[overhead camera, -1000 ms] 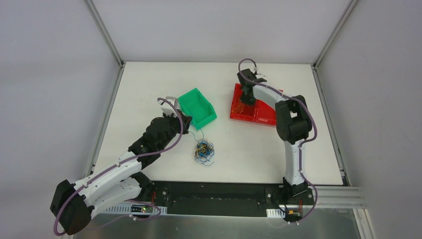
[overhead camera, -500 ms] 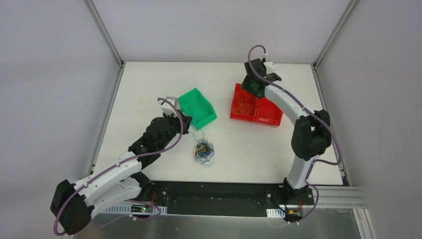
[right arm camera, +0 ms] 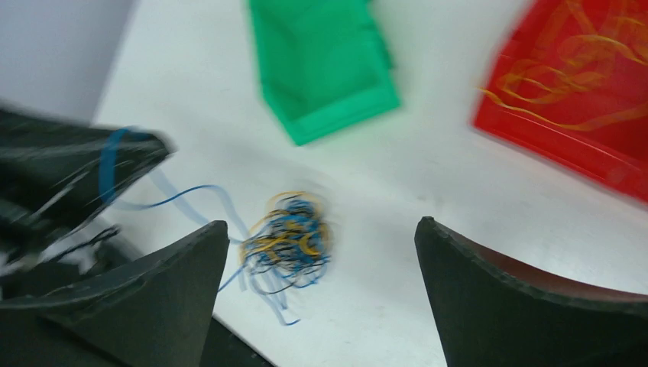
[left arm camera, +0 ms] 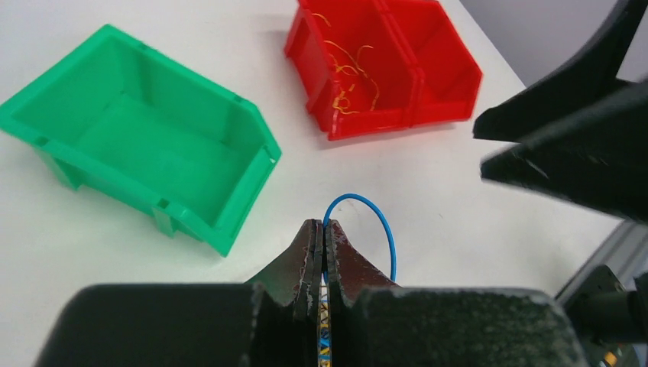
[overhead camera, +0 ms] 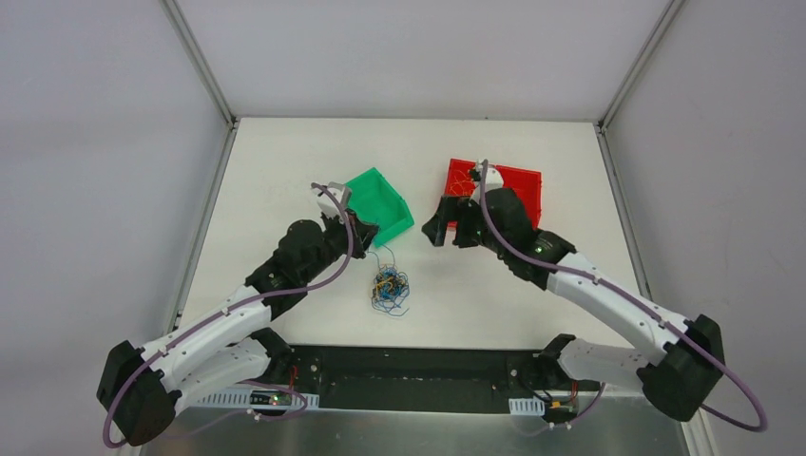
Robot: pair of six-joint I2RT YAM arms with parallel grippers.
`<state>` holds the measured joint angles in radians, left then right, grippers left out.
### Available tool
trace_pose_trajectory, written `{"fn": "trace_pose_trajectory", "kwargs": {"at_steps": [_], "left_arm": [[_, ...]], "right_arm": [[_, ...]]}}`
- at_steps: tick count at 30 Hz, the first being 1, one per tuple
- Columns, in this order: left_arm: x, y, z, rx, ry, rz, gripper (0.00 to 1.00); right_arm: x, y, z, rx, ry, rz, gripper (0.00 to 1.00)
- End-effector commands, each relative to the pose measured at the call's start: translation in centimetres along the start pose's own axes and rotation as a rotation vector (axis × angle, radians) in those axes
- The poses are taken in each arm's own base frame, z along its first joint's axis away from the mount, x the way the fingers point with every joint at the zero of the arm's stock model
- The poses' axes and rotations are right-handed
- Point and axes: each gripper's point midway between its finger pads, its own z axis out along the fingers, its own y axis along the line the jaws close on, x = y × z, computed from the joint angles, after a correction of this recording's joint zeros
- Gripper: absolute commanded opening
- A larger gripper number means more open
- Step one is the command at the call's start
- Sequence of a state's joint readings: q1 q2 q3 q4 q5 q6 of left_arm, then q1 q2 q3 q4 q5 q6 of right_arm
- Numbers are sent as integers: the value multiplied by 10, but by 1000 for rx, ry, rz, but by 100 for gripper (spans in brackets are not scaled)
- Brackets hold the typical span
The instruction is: Untangle the cables
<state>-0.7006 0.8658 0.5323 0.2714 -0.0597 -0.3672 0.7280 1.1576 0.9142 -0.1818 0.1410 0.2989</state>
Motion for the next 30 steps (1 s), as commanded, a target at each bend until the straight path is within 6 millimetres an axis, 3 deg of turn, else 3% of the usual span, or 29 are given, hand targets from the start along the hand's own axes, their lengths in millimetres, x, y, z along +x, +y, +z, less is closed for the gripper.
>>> {"fn": "trace_pose_trajectory", "kwargs": {"at_steps": [1, 5, 14, 19, 26, 29, 30], "left_arm": [[-34, -46, -8, 216, -72, 26, 0], [-45, -69, -20, 344, -117, 29, 0], [-60, -141, -66, 763, -159, 43, 0], [-62, -163, -79, 896, -161, 39, 0], [-64, -157, -75, 863, -200, 32, 0], [-67, -153, -74, 836, -231, 25, 0], [-68, -152, -73, 827, -241, 19, 0]], "right_arm": [[4, 83, -49, -507, -44, -178, 99], [21, 94, -65, -630, -108, -221, 99], [59, 123, -83, -789, -83, -441, 99], [74, 135, -92, -869, -36, -485, 93], [84, 144, -90, -893, 20, -490, 70], [85, 145, -87, -885, 32, -485, 48], [85, 145, -86, -881, 33, -480, 37]]}}
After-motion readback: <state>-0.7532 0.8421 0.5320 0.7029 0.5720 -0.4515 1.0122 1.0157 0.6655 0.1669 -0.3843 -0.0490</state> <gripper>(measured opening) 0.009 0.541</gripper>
